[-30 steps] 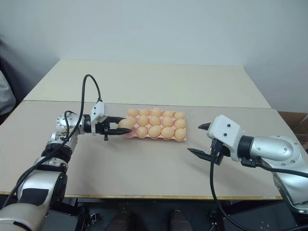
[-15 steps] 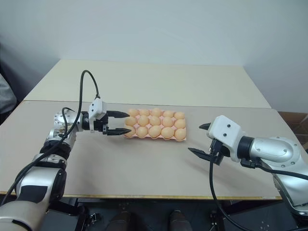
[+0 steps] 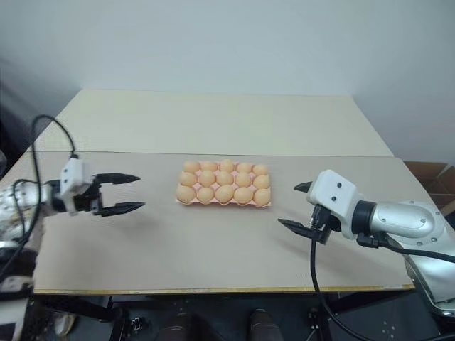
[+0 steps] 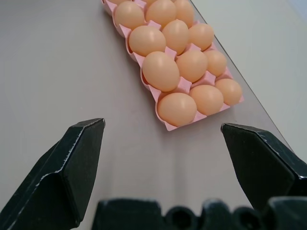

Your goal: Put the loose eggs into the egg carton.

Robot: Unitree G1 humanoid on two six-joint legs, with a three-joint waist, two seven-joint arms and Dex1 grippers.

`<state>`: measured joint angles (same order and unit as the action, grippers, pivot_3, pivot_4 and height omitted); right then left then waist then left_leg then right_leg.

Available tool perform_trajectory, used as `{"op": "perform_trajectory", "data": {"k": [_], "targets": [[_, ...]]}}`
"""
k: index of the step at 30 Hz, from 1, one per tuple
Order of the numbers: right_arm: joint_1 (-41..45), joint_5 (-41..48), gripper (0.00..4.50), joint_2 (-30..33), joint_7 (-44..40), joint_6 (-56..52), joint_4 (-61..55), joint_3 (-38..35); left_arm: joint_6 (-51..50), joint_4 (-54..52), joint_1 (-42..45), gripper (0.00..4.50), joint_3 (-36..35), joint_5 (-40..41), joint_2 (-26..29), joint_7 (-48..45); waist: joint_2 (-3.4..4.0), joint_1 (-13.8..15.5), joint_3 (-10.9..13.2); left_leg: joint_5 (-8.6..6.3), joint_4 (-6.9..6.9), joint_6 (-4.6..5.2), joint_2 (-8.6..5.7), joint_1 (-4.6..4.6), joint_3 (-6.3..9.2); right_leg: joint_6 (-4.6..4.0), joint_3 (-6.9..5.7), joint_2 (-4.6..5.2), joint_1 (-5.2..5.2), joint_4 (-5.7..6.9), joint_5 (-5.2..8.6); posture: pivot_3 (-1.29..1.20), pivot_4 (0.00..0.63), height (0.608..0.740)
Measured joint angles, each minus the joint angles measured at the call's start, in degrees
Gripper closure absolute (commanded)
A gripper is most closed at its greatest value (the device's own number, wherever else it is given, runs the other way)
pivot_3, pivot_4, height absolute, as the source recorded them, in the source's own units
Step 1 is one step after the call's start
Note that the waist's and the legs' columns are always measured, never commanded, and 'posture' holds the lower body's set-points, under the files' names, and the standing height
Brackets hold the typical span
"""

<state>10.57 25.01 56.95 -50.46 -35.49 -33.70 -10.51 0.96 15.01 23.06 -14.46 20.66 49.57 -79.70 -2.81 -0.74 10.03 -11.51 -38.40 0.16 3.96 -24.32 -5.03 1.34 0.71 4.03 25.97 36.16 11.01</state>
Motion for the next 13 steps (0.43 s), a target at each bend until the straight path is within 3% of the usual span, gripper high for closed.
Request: {"op": "perform_trajectory", "data": {"k": [2,6,13], "targets": [[0.30,0.01,0.00,0.66,-1.56,0.95,1.34,-0.29,-3.81,-7.56,-7.52,0.89,-5.26,2.05,3.18,1.84,0.00,-0.05,0.00,-0.01,0.05,-0.01,0.00,0.01,-0.05,-0.19,0.00,0.05,0.02,-0.05,0.13,0.00,0.150,0.740],[0.60,-0.07,0.00,2.09,-4.50,3.17,4.39,-0.72,-9.35,-16.31,-16.27,0.89,-11.96,5.48,4.38,4.53,0.01,0.27,0.00,0.00,0.05,-0.01,-0.03,0.05,-0.09,-0.27,-0.07,0.15,0.01,-0.04,0.26,0.00,0.150,0.740],[1.93,-0.90,0.00,3.16,-8.44,6.69,9.68,-0.92,-15.11,-23.79,-23.19,0.89,-16.43,7.73,4.85,7.98,0.01,0.17,0.00,-0.01,0.08,-0.02,-0.02,0.06,-0.15,-0.26,-0.08,0.16,0.05,-0.04,0.29,0.00,0.150,0.740]]}}
